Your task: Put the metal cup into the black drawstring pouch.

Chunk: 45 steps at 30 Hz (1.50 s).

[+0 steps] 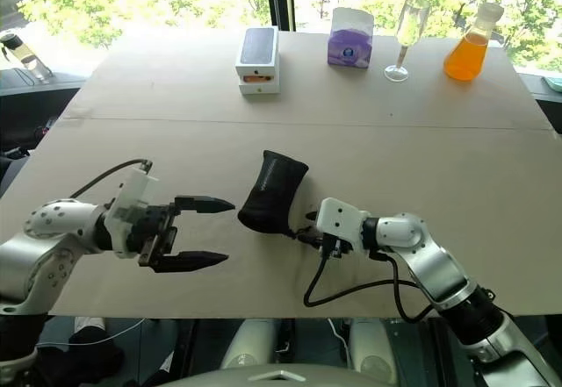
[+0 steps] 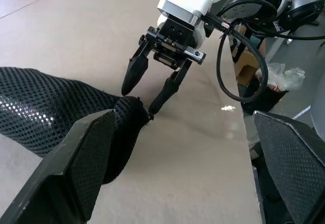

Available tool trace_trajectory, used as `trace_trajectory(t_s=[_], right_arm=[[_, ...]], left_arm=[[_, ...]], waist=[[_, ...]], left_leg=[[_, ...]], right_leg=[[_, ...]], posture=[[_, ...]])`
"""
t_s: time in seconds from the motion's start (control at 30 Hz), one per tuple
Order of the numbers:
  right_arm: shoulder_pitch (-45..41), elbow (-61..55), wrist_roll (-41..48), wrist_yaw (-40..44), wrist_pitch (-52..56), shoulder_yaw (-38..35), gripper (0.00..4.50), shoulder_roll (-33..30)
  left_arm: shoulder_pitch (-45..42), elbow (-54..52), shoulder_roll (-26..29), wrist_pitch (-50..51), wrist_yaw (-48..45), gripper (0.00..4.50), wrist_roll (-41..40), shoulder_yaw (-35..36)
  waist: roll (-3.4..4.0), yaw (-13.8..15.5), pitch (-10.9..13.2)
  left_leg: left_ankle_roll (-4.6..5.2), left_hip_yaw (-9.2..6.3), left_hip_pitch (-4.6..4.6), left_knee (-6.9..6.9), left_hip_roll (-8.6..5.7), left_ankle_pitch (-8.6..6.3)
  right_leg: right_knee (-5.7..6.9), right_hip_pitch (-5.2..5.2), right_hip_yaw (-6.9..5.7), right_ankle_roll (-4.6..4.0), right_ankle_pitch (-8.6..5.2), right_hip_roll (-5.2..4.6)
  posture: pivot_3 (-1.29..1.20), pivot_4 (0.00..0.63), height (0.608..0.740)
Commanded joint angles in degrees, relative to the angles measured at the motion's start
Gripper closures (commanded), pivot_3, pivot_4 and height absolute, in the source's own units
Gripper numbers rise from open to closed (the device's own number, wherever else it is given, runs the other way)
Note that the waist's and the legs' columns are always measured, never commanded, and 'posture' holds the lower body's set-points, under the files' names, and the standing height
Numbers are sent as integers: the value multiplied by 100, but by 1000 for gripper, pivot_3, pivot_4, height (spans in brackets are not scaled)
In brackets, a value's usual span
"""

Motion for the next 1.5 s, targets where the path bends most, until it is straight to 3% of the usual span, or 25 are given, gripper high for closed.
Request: trace_trajectory(t_s=[0.03, 0.13, 0.27, 0.3, 0.33, 0.6, 0.87, 1.17, 1.5], right_arm=[[-116, 153, -59, 280, -110, 102, 2430, -9], [-107, 425, -25, 462, 63, 161, 2430, -12], [-169, 912, -88, 555, 79, 154, 3375, 18], [-178, 1003, -113, 577, 85, 156, 4047, 18], [-183, 1072, -131, 596, 52, 151, 4428, 17], [-194, 215, 92, 505, 408, -434, 4473, -363], [-963, -1681, 885, 489, 1913, -1560, 4473, -968], [-1426, -2078, 1184, 474, 2376, -1733, 4473, -1297], [-1628, -2156, 1483, 505, 2536, -1777, 4473, -1537]], left_arm=[[40, -168, 0, -140, 61, 14, -19, 149], [73, -202, -53, -207, 146, 14, 5, 138], [47, -225, -105, -253, 260, 0, 17, 94], [48, -241, -116, -246, 288, 0, 8, 96], [55, -260, -124, -237, 317, 0, 0, 98], [173, -503, -266, -244, 516, 0, 5, -34], [-666, -435, -923, -329, 1443, 0, 882, -1028], [-2214, 417, -2313, -83, 2403, 0, 1280, -1802], [-2610, 1403, -2761, -1026, 1968, 0, 1945, -2440]], waist=[[0, -7, 0], [1, -6, -2], [-1, -10, -8], [0, -11, -9], [0, -11, -10], [15, 22, -6], [36, -2, 7], [31, 0, 9], [31, 2, 9]], left_leg=[[0, 1, 0, 1, 0, 0], [0, 0, 3, 0, 1, 0], [0, -1, 6, 0, 1, 0], [0, 0, 11, 0, 1, 0], [1, 0, 15, 0, 2, 0], [23, 0, 80, -5, -1, -15], [22, 1, 68, -8, 2, -14], [30, -6, 47, 1, -8, -17], [11, -5, 0, 2, -8, -6]], right_leg=[[0, 0, 1, 0, 0, -1], [1, 1, 0, 0, 0, 1], [1, 5, -1, 2, 2, 2], [1, 9, 0, 2, 2, 2], [1, 12, 0, -2, -1, 2], [1, 70, -4, 13, -16, -18], [4, 62, -3, -5, -1, -5], [-9, 61, -5, 14, 9, -6], [-7, 11, -3, 14, 10, 1]], posture=[[0, 150, 737], [0, 150, 737], [0, 150, 737], [0, 150, 737], [0, 150, 737], [0, 150, 737], [0, 150, 737], [0, 150, 737], [0, 150, 737]])
